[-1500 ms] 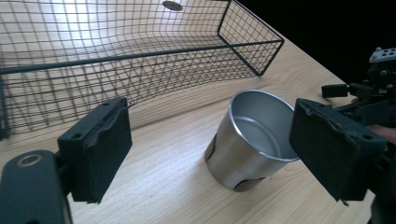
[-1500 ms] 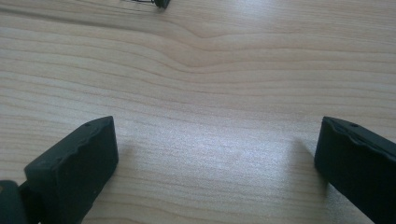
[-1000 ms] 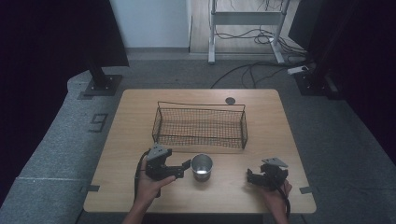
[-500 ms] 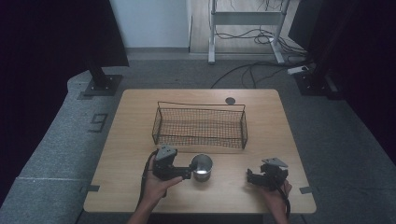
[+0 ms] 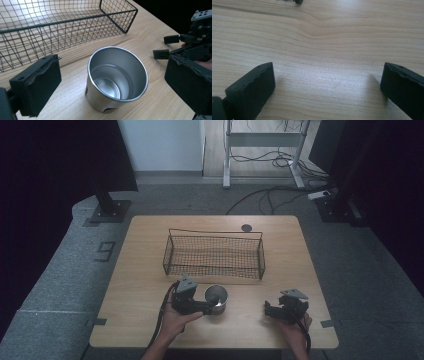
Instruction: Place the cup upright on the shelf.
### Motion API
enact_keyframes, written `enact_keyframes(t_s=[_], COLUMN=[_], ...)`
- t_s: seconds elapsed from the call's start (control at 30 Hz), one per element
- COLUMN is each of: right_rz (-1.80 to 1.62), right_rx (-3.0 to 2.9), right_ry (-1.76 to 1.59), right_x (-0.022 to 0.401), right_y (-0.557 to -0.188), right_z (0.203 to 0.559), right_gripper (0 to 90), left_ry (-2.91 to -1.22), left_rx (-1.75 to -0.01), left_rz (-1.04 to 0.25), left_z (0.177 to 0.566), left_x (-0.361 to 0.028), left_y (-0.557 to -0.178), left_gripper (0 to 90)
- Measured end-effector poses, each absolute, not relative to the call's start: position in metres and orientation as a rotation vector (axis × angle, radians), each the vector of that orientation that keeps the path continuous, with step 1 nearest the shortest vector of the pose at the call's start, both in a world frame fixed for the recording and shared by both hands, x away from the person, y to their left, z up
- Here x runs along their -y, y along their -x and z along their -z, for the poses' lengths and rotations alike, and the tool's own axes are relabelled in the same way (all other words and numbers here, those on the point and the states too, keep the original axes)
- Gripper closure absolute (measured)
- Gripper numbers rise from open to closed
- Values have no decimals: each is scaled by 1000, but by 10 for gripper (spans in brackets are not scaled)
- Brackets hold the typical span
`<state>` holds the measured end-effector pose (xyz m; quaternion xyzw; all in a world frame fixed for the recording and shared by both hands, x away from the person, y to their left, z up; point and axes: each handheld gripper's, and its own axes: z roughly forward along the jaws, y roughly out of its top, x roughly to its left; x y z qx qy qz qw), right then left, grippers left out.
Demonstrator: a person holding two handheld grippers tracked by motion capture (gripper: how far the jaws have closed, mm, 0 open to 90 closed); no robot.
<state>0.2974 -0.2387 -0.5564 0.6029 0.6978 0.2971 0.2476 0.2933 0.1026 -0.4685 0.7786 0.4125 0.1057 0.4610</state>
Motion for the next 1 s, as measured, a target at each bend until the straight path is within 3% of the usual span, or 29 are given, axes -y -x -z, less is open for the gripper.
enact_keyframes(t_s=[1.0], right_rz=[-810], right_rx=[-1902], right_ry=[-1644], right_x=[239], right_y=[-297], right_z=[556], right_gripper=[0], left_ry=[-2019], left_rx=[-1019], left_rz=[-244], left_z=[499], left_x=[-74], left_y=[-302], left_gripper=[8])
